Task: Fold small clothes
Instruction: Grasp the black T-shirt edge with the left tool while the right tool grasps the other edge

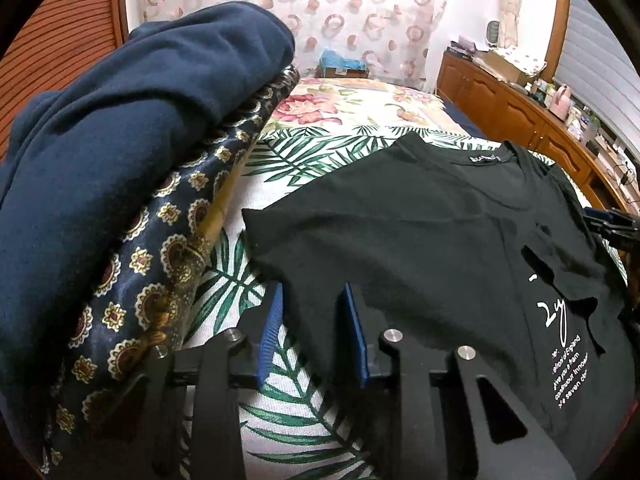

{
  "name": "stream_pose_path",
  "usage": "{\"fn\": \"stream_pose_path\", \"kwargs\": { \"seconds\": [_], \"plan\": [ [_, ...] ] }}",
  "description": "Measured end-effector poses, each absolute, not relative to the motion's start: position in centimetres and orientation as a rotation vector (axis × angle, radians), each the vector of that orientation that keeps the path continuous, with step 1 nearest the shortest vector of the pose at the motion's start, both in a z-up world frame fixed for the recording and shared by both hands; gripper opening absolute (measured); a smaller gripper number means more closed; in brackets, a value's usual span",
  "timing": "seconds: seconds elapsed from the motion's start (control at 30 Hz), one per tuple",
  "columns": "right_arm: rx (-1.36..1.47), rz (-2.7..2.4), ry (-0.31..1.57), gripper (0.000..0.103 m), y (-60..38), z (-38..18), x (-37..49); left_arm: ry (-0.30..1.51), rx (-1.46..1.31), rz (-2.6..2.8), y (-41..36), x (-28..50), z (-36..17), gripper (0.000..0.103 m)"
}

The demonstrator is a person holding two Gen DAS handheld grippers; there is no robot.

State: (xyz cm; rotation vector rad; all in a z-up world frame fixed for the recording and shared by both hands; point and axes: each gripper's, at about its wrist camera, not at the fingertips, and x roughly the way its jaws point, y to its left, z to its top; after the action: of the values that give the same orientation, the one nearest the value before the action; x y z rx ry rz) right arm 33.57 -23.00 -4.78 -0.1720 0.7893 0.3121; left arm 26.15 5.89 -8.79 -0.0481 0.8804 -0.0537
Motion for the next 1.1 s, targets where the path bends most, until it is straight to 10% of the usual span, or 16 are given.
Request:
{"fn": "stream_pose_path", "kwargs": {
  "seconds": [0.2, 0.37, 1.1],
  "plan": [
    [-0.185, 0.355, 0.802, 0.033, -22.5, -4.6, 34.1, 0.879, -0.044, -0.069, 5.9, 26.5, -8.8, 0.030],
    [-0.208, 0.384, 0.815, 0.006, -22.2, -4.5, 34.5, 0.873, -0.052, -0.087, 6.1, 26.7, -8.8, 0.008],
    [-0.140, 0.439, 0.476, 0.003, -25.4, 3.6, 17.7, 0.504, -0.034, -0.252, 3.3, 11.1, 4.6, 0.005]
  ]
}}
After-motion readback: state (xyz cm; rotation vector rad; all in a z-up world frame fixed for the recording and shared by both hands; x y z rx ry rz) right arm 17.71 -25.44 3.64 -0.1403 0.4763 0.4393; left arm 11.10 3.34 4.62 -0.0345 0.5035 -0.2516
